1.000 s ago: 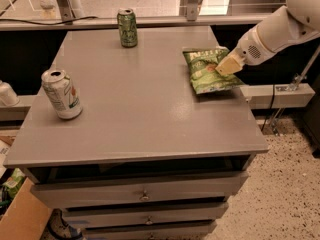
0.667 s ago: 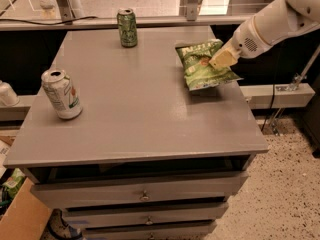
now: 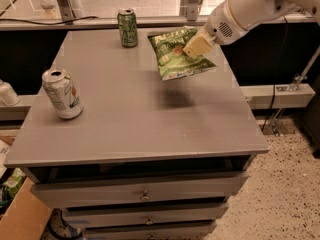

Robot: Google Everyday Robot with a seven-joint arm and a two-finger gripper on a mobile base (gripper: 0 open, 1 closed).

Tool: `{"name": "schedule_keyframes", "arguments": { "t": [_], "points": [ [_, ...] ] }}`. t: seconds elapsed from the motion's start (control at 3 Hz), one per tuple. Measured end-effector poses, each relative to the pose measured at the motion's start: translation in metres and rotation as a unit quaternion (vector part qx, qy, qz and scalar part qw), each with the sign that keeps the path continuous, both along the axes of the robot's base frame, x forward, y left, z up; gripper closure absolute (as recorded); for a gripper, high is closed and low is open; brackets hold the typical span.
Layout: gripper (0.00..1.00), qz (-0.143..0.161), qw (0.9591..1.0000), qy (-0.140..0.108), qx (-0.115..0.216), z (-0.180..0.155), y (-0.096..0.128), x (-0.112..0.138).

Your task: Move green jalapeno chip bag near 7up can

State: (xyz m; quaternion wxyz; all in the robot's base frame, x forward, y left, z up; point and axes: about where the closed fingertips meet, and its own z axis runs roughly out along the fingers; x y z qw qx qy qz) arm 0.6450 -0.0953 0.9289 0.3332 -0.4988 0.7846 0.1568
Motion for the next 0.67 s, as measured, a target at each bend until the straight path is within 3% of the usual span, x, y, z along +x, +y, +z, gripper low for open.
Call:
{"name": "schedule_keyframes", "arguments": {
  "t": [0.33,0.67],
  "points": [
    [1.0,0.042,0.9989,-0.015,-0.012,0.006,0.043,-0.012],
    [1.0,0.09,0.9953,-0.021,-0.03,-0.001,0.082,-0.028]
  ]
}}
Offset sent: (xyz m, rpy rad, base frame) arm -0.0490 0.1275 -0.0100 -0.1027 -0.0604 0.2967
